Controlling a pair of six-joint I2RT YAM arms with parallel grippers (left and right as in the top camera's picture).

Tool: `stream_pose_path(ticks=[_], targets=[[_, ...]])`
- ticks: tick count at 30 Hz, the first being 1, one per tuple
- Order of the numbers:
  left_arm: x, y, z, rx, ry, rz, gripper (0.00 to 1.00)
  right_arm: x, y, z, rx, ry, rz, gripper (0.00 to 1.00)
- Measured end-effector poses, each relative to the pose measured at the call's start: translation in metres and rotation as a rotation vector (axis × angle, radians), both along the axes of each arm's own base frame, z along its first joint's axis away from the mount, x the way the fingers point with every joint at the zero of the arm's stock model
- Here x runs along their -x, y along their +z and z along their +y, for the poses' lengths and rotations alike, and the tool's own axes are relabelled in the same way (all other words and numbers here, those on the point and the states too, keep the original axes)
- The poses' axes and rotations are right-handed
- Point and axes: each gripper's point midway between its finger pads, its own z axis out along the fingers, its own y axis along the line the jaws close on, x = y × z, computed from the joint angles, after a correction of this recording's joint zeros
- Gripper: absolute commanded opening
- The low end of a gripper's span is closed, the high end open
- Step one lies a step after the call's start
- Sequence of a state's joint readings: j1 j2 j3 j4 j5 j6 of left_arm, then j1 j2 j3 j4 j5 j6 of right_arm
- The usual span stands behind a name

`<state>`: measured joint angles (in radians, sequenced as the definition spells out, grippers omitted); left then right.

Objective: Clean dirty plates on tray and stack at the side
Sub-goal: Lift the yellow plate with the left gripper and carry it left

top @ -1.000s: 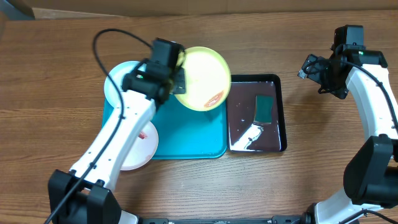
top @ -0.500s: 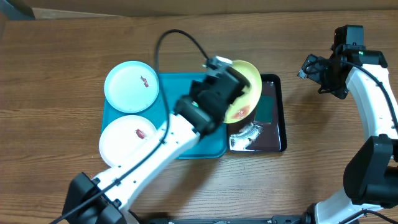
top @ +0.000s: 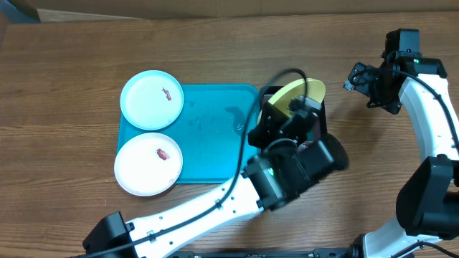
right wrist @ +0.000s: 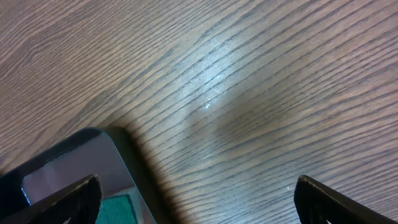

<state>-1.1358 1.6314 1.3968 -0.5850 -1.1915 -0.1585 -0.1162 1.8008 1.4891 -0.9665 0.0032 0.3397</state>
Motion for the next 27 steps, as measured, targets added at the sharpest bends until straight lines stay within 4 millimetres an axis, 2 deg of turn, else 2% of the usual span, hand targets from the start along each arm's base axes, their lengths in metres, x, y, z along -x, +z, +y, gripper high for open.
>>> stream_pose_path(ticks=[2,7,18,22,24,27], targets=[[0.007,0.013,-0.002,-0.024,0.022,-0.066,0.04,0.000,0.000,0.000,0.000,0.000,0.000,1.00],[0.017,0.033,-0.002,-0.057,0.063,-0.154,0.04,0.000,0.000,0.000,0.000,0.000,0.000,1.00],[0.018,0.037,0.001,-0.091,0.079,-0.168,0.04,0.000,0.000,0.000,0.000,0.000,-0.001,1.00],[0.014,0.030,-0.001,-0.091,0.050,-0.133,0.04,0.000,0.000,0.000,0.000,0.000,0.000,1.00],[0.010,0.020,-0.005,-0.092,0.007,-0.079,0.04,0.000,0.000,0.000,0.000,0.000,-0.001,1.00],[0.004,-0.009,-0.007,-0.038,-0.058,0.060,0.04,0.000,0.000,0.000,0.000,0.000,0.000,1.00]])
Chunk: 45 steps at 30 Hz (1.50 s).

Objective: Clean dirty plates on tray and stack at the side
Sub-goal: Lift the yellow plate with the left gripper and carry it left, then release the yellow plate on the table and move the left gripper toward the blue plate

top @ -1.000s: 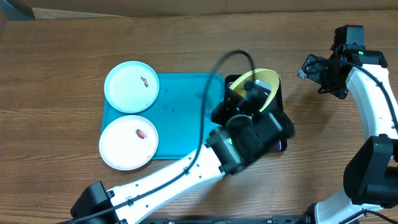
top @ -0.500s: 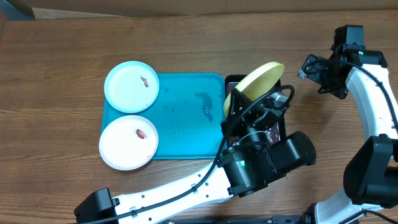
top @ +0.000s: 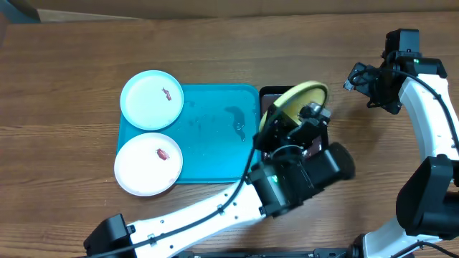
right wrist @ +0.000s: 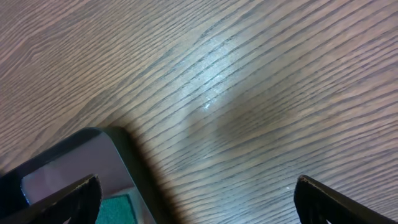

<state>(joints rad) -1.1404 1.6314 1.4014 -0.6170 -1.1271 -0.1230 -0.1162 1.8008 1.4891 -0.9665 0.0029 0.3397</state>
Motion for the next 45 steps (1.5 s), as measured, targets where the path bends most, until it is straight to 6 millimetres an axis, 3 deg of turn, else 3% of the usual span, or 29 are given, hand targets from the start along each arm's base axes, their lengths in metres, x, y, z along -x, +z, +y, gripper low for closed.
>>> stream_pose_path(ticks=[9,12,18,26,31,35,41,45], targets=[[-0.053,-0.084,0.040,0.429,0.077,0.486,0.04,0.000,0.000,0.000,0.000,0.000,0.000,1.00],[-0.067,-0.101,0.057,0.603,0.080,0.649,0.04,0.000,0.000,0.000,0.000,-0.001,0.000,1.00],[-0.095,-0.094,0.112,1.011,0.045,0.854,0.04,0.000,0.000,0.000,0.000,0.000,0.000,1.00],[-0.109,-0.084,0.234,1.327,0.217,0.826,0.04,0.000,0.000,0.000,0.000,0.000,0.000,1.00],[-0.100,-0.090,0.320,1.453,0.437,0.737,0.04,0.000,0.000,0.000,0.000,0.000,0.000,1.00],[-0.081,-0.093,0.391,1.545,0.612,0.631,0.04,0.000,0.000,0.000,0.000,0.000,0.000,1.00],[-0.032,-0.108,0.495,1.544,0.956,0.433,0.04,0.000,0.000,0.000,0.000,0.000,0.000,1.00],[0.008,-0.125,0.550,1.439,1.236,0.311,0.04,0.000,0.000,0.000,0.000,0.000,0.000,1.00]])
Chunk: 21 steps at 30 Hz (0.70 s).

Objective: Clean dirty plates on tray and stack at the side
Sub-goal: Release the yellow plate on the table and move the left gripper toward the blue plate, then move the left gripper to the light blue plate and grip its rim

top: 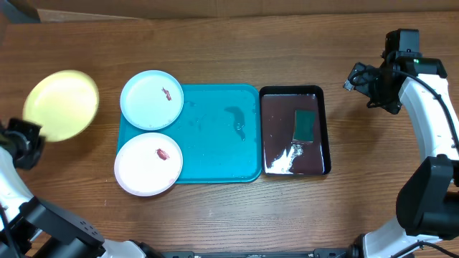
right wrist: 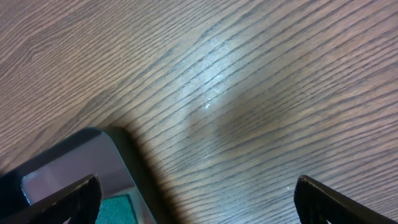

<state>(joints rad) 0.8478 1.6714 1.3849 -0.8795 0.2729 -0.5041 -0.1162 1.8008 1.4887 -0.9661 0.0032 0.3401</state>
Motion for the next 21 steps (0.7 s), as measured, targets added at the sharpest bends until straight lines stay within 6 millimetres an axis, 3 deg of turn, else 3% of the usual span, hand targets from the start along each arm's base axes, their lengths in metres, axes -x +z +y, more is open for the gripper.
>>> stream_pose_path(ticks=[3,7,21], targets=[[0.017,-0.016,0.022,-0.074,0.094,0.069,0.04,0.000,0.000,0.000,0.000,0.000,0.000,1.00],[0.020,-0.038,0.033,-0.143,0.134,0.081,0.04,0.000,0.000,0.000,0.000,0.000,0.000,1.00],[-0.022,-0.079,0.022,-0.221,0.057,0.040,0.06,0.000,0.000,0.000,0.000,0.000,0.000,1.00]])
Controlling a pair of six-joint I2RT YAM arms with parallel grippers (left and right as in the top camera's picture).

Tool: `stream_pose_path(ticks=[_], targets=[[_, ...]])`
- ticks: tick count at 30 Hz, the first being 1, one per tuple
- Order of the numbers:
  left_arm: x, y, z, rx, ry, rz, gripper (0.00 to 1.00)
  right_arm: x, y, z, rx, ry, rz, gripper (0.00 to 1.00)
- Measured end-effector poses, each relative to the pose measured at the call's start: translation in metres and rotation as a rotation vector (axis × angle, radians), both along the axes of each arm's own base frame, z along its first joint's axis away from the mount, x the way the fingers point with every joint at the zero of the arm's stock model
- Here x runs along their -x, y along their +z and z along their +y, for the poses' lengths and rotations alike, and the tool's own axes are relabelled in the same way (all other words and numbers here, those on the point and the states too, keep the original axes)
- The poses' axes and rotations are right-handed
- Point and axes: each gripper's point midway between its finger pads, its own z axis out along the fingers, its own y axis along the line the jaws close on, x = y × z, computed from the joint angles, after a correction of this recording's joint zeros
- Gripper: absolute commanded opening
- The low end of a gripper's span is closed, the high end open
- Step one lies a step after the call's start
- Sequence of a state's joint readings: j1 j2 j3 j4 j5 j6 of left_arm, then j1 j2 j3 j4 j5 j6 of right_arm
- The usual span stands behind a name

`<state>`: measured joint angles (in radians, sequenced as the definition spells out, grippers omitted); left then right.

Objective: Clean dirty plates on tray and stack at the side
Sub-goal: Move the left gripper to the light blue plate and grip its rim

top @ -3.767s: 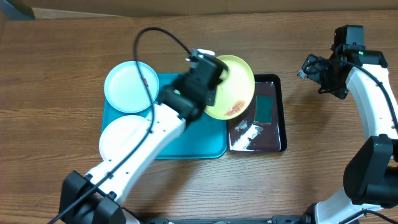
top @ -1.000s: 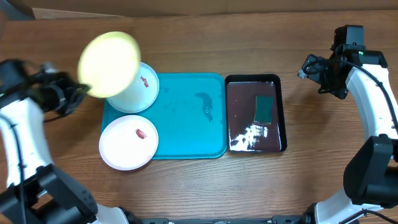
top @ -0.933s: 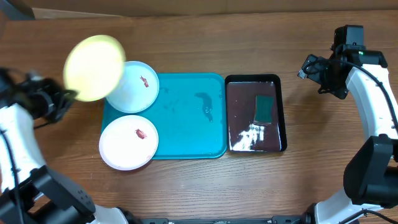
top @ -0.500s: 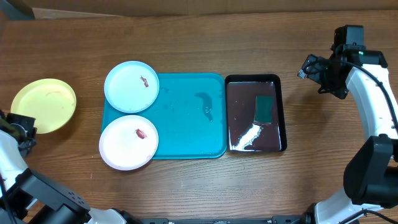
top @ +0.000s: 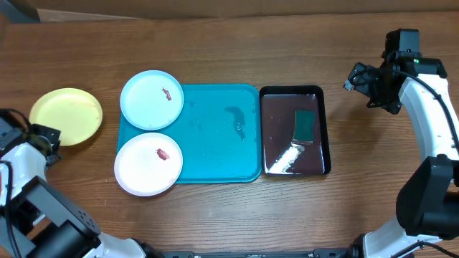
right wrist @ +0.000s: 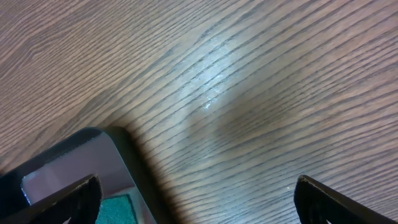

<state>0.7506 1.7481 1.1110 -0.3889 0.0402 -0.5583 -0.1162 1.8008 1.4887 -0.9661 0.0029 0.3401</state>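
A yellow plate (top: pixel 66 116) lies on the table left of the teal tray (top: pixel 215 150). My left gripper (top: pixel 44 135) sits at the plate's lower-left rim; its jaws are too small to read. A light blue plate (top: pixel 151 99) and a white plate (top: pixel 148 163), each with a red scrap on it, rest on the tray's left end. My right gripper (right wrist: pixel 198 202) hangs open over bare wood by the top right corner of the black basin (right wrist: pixel 121 155), holding nothing.
The black basin (top: pixel 324 129) stands right of the tray, holding water, a green sponge (top: pixel 306 125) and some foam. My right arm (top: pixel 423 107) runs along the table's right side. Bare wood lies behind and in front of the tray.
The yellow plate was held up at the far left; now it lies lower and flat on the table left of the tray. My right arm has not moved.
My left gripper first held the yellow plate on edge over the black basin, and it was still over the basin at the second moment. Later the plate was at the table's far left, still held up. Now it rests on the table beside the tray.
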Motion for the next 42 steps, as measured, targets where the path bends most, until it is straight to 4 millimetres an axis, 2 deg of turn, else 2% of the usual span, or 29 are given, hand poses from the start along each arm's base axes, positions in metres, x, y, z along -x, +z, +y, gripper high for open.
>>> stream_pose_path(ticks=[3,5,9,11,14,16,20,22,23,27,30,33,37,42], targets=[[-0.009,-0.013,-0.006,0.009,-0.031,0.014,0.08,0.000,0.000,0.000,0.001,0.000,0.000,1.00],[-0.013,-0.021,-0.009,0.019,-0.044,0.015,0.13,0.000,0.000,0.000,0.000,-0.001,0.000,1.00],[-0.025,-0.022,-0.015,0.016,-0.104,-0.013,0.49,0.000,0.000,0.000,0.000,0.000,0.000,1.00],[-0.028,-0.020,-0.019,0.027,-0.141,-0.022,0.55,0.000,0.000,0.000,0.000,0.000,0.000,1.00],[-0.031,-0.017,-0.032,0.077,-0.196,-0.019,0.52,0.000,0.000,0.000,0.000,0.000,0.000,1.00],[-0.037,-0.008,-0.041,0.113,-0.233,-0.022,0.50,0.000,0.000,0.000,0.000,0.000,0.000,1.00],[-0.067,0.030,-0.061,0.120,-0.363,-0.064,0.51,0.000,0.000,0.000,0.000,0.000,0.000,1.00],[-0.086,0.051,-0.079,0.101,-0.462,-0.079,0.38,0.000,0.000,0.000,0.000,0.000,0.000,1.00],[-0.095,0.061,-0.090,0.086,-0.516,-0.084,0.37,0.000,0.000,0.000,0.000,0.000,0.000,1.00],[-0.123,0.095,-0.136,0.016,-0.712,-0.083,0.43,0.000,0.000,0.000,0.000,0.000,0.000,1.00],[-0.140,0.110,-0.163,-0.063,-0.827,-0.085,0.46,0.000,0.000,0.000,0.000,0.000,0.000,1.00],[-0.145,0.109,-0.176,-0.128,-0.889,-0.047,0.50,0.000,0.000,0.000,0.000,0.000,0.000,1.00],[-0.151,0.099,-0.179,-0.183,-0.936,-0.001,0.59,0.000,0.000,0.000,0.000,-0.001,0.000,1.00],[-0.159,0.060,-0.174,-0.183,-0.961,0.075,0.57,0.000,0.000,0.000,0.000,0.000,0.000,1.00]])
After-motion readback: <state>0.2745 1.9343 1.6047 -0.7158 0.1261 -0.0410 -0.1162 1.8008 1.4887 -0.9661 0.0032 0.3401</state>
